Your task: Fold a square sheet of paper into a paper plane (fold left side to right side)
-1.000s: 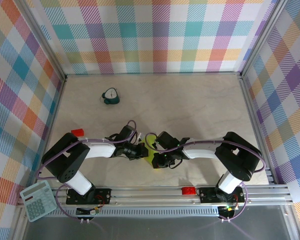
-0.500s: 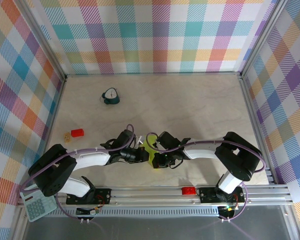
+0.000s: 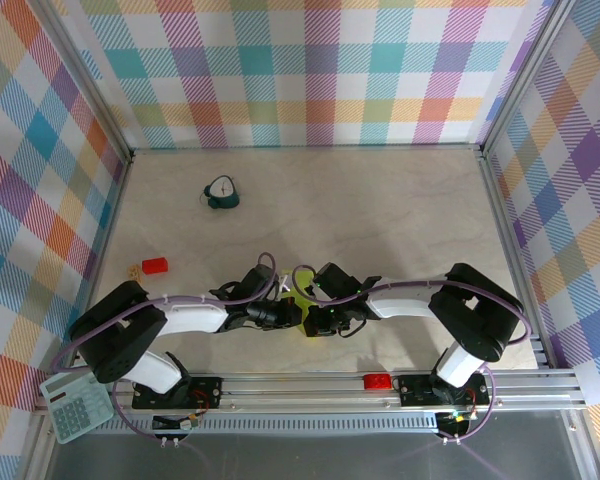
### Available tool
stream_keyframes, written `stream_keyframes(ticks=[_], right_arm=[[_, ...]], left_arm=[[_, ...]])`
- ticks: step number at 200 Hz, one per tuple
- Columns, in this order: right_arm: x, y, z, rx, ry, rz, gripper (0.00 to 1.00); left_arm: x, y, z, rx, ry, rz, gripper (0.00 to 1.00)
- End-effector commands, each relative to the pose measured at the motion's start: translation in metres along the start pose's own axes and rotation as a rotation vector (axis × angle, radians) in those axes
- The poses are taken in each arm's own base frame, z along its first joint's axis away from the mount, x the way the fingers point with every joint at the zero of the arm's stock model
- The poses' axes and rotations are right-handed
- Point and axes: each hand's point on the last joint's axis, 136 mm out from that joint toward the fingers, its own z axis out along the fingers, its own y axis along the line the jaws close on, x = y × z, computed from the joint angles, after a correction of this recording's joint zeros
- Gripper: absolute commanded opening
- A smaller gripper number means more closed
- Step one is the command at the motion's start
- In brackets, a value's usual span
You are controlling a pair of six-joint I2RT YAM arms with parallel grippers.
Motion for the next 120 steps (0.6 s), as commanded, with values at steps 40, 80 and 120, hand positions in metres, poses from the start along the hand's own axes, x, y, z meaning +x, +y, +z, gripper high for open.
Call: stream_keyframes(ticks=[40, 80, 120], right_arm=[[0.048, -0.069, 0.012, 0.257, 0.154, 0.106, 0.00], [0.049, -0.070, 0.012, 0.268, 0.174, 0.105, 0.00], [0.052, -0.071, 0.011, 0.275, 0.188, 0.108, 0.00]], left_arm=[[0.004, 0.016, 0.007, -0.055, -0.008, -0.015, 0.04], [0.009, 0.034, 0.008, -0.094, -0.029, -0.049, 0.03], [0.009, 0.049, 0.005, -0.133, -0.058, -0.063, 0.03]])
